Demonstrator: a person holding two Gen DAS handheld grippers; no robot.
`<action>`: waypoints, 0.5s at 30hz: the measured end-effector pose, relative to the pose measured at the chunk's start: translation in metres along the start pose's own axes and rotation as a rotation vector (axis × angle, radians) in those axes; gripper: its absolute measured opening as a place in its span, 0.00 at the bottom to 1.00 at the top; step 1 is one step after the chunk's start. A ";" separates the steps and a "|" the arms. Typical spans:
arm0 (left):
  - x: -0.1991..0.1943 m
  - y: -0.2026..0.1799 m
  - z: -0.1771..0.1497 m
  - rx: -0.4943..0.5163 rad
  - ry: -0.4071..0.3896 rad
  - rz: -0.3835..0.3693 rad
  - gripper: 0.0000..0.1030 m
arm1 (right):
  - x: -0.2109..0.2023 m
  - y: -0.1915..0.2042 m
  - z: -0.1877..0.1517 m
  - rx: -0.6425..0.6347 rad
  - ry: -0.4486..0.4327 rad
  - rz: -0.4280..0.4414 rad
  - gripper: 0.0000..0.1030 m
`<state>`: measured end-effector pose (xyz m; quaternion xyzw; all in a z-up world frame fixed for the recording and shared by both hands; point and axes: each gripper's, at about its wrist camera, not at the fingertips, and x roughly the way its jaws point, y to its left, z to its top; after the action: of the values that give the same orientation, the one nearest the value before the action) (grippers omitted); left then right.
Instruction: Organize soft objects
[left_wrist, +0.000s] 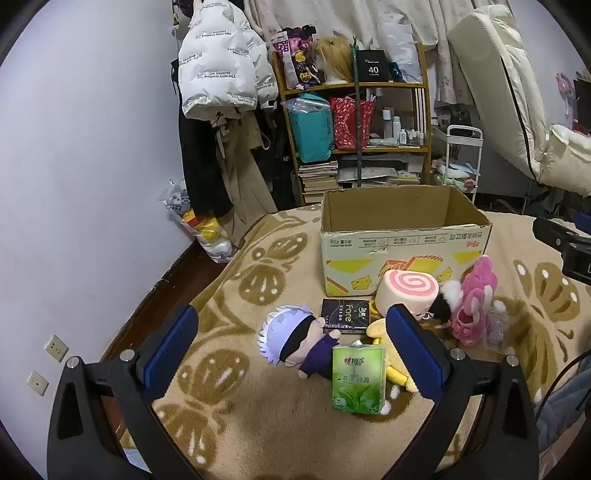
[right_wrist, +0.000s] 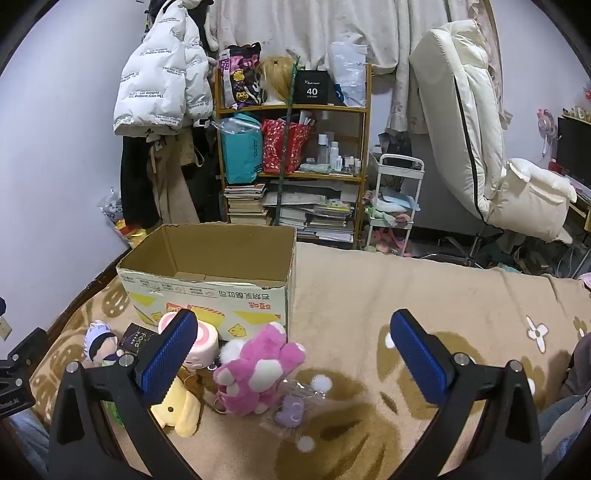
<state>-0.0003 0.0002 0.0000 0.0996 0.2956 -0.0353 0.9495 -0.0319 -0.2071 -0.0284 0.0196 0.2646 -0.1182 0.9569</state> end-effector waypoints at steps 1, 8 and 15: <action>0.000 0.000 0.000 0.001 0.001 0.001 0.97 | 0.000 0.000 0.000 0.002 0.000 -0.001 1.00; -0.001 -0.004 0.001 0.010 0.005 0.006 0.97 | 0.002 -0.001 -0.001 0.006 0.005 0.000 1.00; -0.002 -0.003 0.000 0.016 0.000 0.007 0.97 | 0.005 -0.001 -0.005 0.004 0.007 -0.007 1.00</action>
<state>-0.0020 -0.0031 0.0004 0.1083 0.2949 -0.0342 0.9487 -0.0308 -0.2088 -0.0347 0.0213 0.2675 -0.1218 0.9556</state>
